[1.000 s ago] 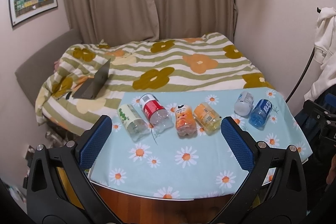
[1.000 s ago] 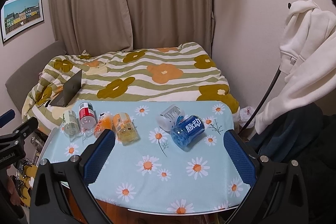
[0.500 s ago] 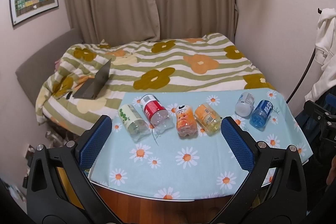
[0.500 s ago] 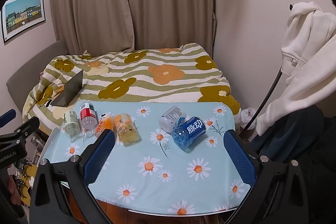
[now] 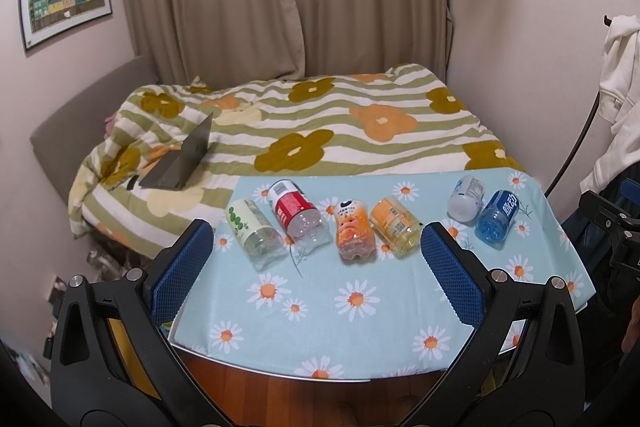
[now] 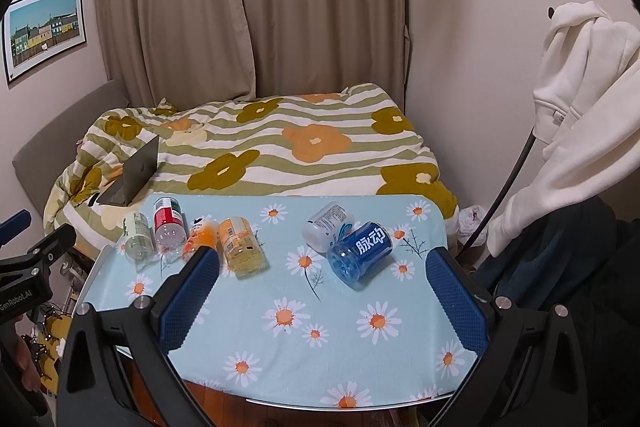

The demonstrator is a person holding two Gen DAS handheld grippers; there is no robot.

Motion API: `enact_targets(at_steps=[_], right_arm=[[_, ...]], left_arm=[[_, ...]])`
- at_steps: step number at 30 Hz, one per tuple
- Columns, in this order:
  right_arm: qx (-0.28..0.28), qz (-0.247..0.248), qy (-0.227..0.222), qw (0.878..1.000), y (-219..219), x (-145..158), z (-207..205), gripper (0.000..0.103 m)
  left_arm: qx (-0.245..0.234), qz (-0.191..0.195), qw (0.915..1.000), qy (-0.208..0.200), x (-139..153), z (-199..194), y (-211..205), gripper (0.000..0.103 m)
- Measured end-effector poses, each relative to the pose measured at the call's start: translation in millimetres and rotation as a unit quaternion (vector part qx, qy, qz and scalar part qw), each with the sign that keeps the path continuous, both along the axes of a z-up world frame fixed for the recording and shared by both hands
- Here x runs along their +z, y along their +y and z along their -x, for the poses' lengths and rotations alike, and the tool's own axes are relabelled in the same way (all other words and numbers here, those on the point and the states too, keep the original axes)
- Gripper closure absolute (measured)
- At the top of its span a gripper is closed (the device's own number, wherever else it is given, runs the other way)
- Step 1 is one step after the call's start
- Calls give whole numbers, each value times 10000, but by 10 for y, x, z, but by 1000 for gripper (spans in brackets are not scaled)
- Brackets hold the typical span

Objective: Flip cup upright

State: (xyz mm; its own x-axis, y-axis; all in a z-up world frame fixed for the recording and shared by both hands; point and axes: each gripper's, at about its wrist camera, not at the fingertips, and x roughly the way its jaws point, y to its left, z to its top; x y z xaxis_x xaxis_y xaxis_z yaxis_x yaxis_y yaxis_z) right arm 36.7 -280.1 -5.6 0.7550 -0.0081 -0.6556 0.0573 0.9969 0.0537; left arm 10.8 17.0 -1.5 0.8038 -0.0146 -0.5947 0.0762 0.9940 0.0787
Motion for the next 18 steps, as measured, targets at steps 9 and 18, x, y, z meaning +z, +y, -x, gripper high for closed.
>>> enact_targets(at_steps=[9,18], right_arm=[[2,-1,-7,10000,2,4,-2,0],[-2,-6,-9,10000,5,5,1,0]], left_arm=[[-1,-5,10000,0,7,1,0,0],[-1,-8,10000,-8,12,-3,20,0]])
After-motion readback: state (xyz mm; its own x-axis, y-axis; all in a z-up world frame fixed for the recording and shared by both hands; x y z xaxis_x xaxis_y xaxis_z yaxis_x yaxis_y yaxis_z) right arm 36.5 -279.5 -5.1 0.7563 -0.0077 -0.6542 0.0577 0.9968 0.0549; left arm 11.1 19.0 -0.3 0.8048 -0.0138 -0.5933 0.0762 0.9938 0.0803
